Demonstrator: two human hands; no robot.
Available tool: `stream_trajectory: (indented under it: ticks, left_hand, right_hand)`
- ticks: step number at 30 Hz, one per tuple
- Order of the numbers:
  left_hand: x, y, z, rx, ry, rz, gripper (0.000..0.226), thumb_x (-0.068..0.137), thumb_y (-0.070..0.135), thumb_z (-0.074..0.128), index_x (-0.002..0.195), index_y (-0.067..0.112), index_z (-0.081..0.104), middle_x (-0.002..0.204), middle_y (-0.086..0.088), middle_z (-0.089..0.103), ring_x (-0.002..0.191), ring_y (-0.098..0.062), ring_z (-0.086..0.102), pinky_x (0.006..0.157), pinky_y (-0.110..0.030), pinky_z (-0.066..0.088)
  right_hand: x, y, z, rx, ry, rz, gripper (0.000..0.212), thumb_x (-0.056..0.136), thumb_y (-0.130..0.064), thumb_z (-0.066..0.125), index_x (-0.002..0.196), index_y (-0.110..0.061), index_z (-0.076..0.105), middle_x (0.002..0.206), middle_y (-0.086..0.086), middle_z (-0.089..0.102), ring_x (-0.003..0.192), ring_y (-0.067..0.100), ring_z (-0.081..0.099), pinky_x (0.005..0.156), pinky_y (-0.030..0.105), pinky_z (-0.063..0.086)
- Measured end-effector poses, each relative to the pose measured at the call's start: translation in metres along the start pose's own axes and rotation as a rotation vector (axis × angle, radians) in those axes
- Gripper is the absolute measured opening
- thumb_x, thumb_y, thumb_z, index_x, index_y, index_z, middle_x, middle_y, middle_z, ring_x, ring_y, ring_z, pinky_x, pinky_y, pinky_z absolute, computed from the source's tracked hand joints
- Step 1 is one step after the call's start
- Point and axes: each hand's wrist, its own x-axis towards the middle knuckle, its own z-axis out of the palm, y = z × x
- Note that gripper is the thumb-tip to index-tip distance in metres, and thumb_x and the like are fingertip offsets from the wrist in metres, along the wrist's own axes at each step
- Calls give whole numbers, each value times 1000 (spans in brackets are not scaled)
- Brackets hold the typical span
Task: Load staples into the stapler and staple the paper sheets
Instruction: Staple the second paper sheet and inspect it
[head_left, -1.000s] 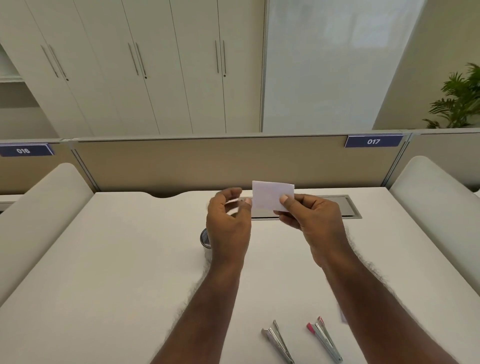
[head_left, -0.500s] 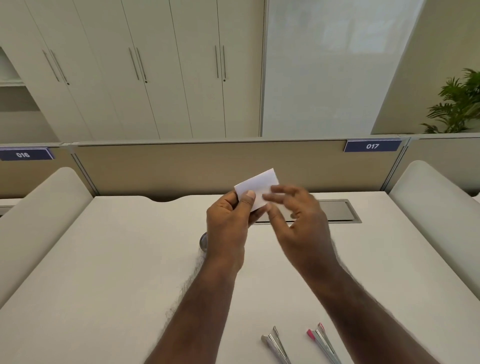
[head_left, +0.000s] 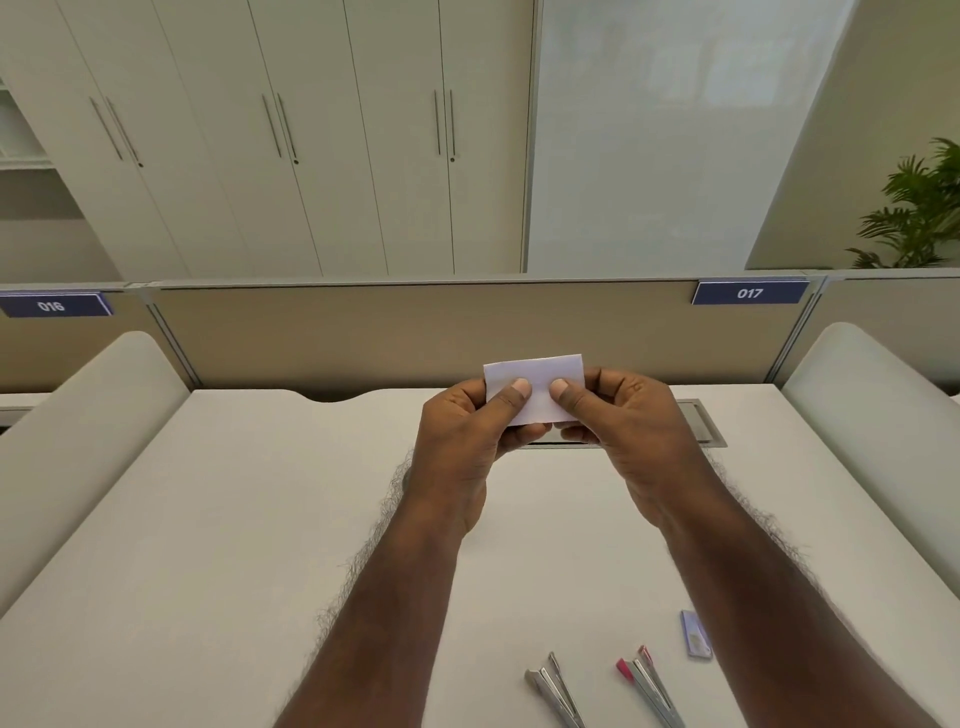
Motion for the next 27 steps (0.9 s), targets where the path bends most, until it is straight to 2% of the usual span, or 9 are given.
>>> stream_trajectory:
  ticks: [3, 8, 13, 15, 19, 22, 23, 25, 27]
  left_hand:
    - [0, 1, -2, 48, -13, 7, 7, 88, 14, 69, 88, 12, 76, 90, -12, 76, 80, -24, 73, 65, -25, 58]
    - [-1, 1, -3, 128, -36, 16, 7, 88, 17, 70, 91, 14, 75, 90, -10, 77, 83, -24, 74, 66, -28, 59]
    - [-4, -8, 2, 228, -24, 46, 14, 90, 16, 66, 94, 5, 74, 80, -12, 74, 67, -19, 70, 57, -25, 54]
    - [-6, -11, 4, 241, -11, 45, 15, 91, 17, 65, 94, 5, 74, 79, -13, 74, 66, -18, 69, 56, -26, 54]
    - [-10, -15, 6, 231, 1, 41, 15, 91, 19, 65, 101, 9, 72, 93, -13, 75, 76, -20, 71, 58, -26, 54]
    - [-11, -22, 6, 338, 212, 150, 19, 86, 21, 71, 105, 21, 66, 102, 2, 70, 86, -10, 68, 67, -26, 57]
    - [-12, -25, 6, 398, 302, 203, 18, 85, 22, 72, 102, 24, 65, 102, 5, 68, 86, -5, 65, 71, -24, 56]
    - [-16, -31, 7, 436, 387, 254, 9, 86, 23, 70, 93, 27, 67, 98, 6, 69, 83, 0, 63, 74, -24, 53]
    - [-20, -37, 9, 371, 306, 201, 5, 90, 24, 66, 90, 26, 70, 94, 5, 73, 84, -2, 66, 78, -27, 54]
  right_hand:
    - [-2, -1, 0, -17, -29, 2, 18, 87, -26, 70, 100, -16, 76, 90, 2, 78, 83, 16, 72, 75, 33, 59]
    - [-3, -2, 0, -34, -20, -4, 11, 86, -23, 71, 94, -19, 76, 87, 0, 78, 81, 14, 72, 76, 34, 60]
    - [-7, 2, 4, -38, 8, -53, 15, 89, -14, 65, 80, -17, 77, 72, -3, 75, 65, 7, 68, 59, 17, 52]
    - [-8, 5, 7, -65, 36, -58, 17, 88, -16, 64, 76, -17, 76, 66, -5, 72, 60, 6, 63, 55, 16, 49]
    - [-11, 9, 5, -101, 73, -33, 15, 86, -25, 64, 76, -20, 74, 72, 4, 73, 64, 11, 62, 58, 26, 53]
    - [-13, 15, 1, -216, 198, -101, 13, 87, -27, 68, 75, -26, 73, 75, 1, 74, 62, 20, 64, 60, 34, 56]
    - [-14, 18, 0, -288, 247, -138, 12, 86, -30, 69, 76, -25, 73, 69, -3, 73, 57, 15, 61, 56, 30, 53]
    - [-18, 24, 1, -403, 315, -213, 14, 86, -31, 70, 80, -19, 76, 56, -14, 65, 50, 2, 55, 49, 13, 42]
    - [-24, 27, 5, -477, 310, -272, 15, 86, -31, 70, 88, -19, 77, 61, -23, 62, 59, -5, 60, 51, 6, 41]
